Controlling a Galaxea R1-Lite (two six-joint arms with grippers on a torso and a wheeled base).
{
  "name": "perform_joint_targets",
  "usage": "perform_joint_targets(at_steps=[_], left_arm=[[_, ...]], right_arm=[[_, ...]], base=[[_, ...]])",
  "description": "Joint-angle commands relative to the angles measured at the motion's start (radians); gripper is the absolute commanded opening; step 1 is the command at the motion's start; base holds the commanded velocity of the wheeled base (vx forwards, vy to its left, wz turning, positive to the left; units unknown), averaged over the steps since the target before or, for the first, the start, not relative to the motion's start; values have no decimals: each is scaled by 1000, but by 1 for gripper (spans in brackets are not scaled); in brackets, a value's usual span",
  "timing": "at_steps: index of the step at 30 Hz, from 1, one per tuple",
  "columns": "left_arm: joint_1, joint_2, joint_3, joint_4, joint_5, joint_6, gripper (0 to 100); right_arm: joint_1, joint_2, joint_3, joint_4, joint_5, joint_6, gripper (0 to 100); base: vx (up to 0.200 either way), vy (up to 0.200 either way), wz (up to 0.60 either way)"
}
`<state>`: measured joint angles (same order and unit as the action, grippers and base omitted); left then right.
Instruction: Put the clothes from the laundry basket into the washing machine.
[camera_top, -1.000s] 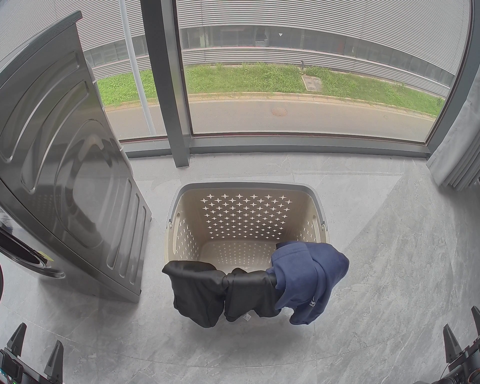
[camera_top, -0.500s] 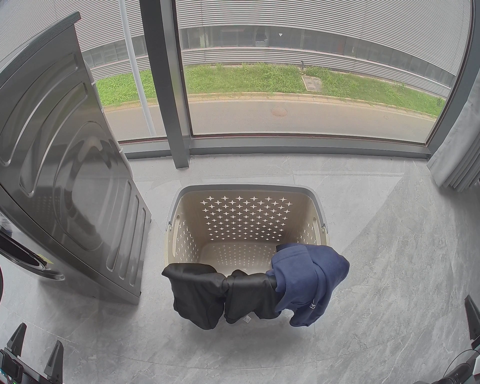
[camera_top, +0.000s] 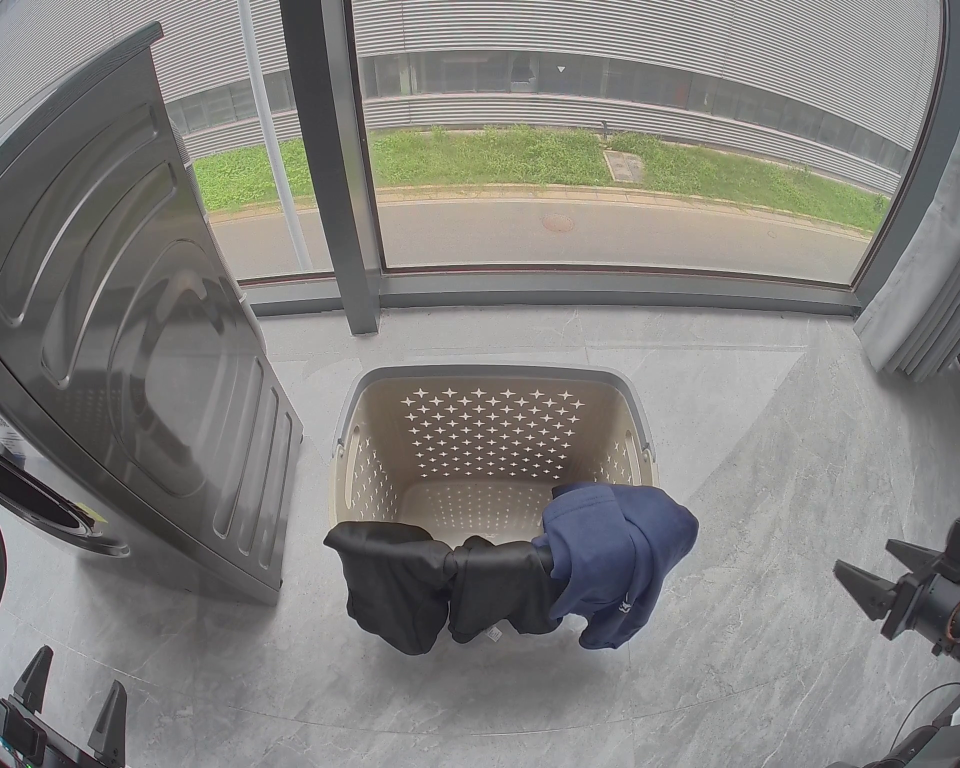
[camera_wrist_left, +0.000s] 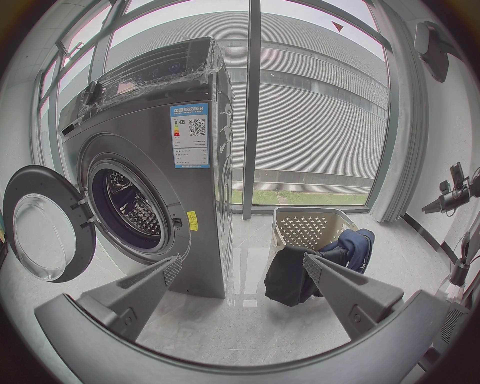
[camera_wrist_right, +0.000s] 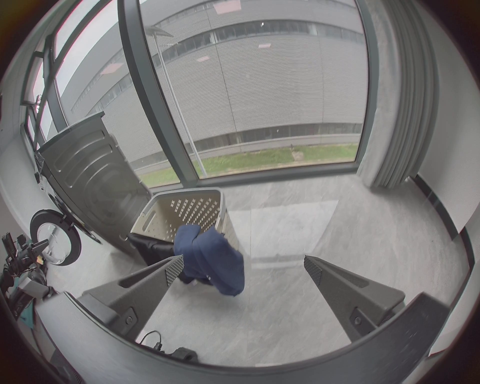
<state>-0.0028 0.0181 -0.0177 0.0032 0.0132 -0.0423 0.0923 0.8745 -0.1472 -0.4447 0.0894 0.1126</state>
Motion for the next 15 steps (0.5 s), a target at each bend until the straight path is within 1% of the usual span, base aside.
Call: perform_joint_targets(at_steps=[1, 4, 6, 7, 8, 9, 10, 13, 15], left_arm=[[0, -10, 15, 0, 1, -1, 100], [0, -10, 15, 0, 1, -1, 100], [0, -10, 15, 0, 1, -1, 100], [0, -10, 15, 0, 1, -1, 100], [0, -10, 15, 0, 1, -1, 100], [0, -10, 15, 0, 1, -1, 100], [0, -10, 15, 0, 1, -1, 100], [0, -10, 15, 0, 1, -1, 100], [0, -10, 15, 0, 1, -1, 100]], right_arm=[[115, 422, 11, -183, 4, 39, 100], [133, 517, -6, -244, 1, 56, 100], [150, 574, -9, -289, -13, 64, 100], [172, 621, -9, -328, -37, 70, 100], [172, 621, -9, -328, -37, 70, 100], [214, 683, -8, -384, -74, 85, 100], [244, 718, -8, -414, -94, 102, 100], [316, 781, -11, -482, -123, 136, 100], [342, 813, -14, -509, -131, 141, 100]], base=[[0, 0, 0], [0, 0, 0], [0, 0, 0], [0, 0, 0], [0, 0, 0], [0, 0, 0], [0, 0, 0], [0, 0, 0], [0, 0, 0]])
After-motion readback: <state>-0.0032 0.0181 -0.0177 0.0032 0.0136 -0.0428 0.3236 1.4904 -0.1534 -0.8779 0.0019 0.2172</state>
